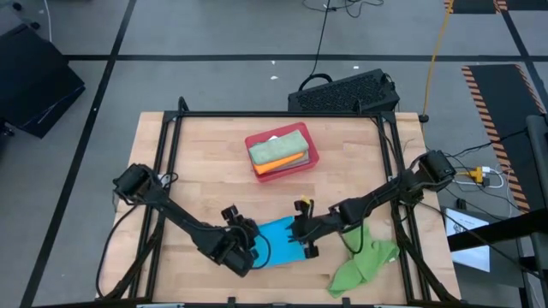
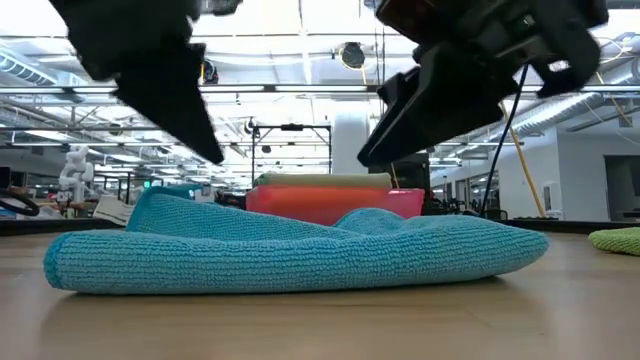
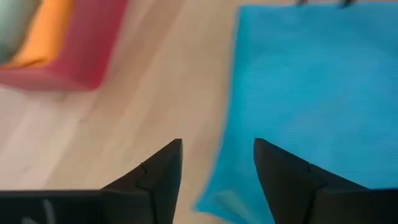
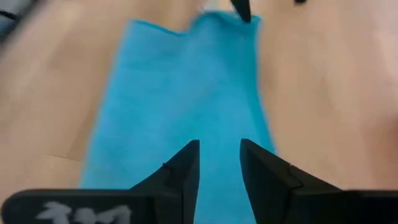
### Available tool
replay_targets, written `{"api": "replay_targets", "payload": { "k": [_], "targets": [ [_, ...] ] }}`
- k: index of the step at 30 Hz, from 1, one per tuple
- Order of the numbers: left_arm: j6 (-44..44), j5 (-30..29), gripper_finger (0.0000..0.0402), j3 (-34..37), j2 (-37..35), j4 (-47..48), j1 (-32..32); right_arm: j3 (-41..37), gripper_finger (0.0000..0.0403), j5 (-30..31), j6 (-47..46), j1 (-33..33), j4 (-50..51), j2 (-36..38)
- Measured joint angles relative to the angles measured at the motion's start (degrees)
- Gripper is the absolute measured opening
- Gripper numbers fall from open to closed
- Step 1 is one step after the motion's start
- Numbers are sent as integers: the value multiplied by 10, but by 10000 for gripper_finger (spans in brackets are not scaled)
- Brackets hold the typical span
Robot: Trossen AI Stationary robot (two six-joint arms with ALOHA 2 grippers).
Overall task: Fold microfiber towels
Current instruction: Fold the blue microfiber cloth
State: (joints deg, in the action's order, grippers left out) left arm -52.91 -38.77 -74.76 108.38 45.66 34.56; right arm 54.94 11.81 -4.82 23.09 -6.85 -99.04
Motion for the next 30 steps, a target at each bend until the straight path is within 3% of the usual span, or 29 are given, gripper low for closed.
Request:
{"api": "replay_targets", "payload": {
  "k": [9,17,24,30],
  "targets": [
    [21,-27,107,82,1,-129,22,-139,50,-31,17,-21,-242,0],
    [66,11,36,193,2,-284,-26,-218,6,-14,-4,-39,-298,0],
    [134,36,4,190,-19,-291,-52,-224,3,-14,-12,-37,-364,0],
    [158,18,20,189,-93,-292,-49,-222,3,-14,-15,-37,-439,-10]
  ]
}}
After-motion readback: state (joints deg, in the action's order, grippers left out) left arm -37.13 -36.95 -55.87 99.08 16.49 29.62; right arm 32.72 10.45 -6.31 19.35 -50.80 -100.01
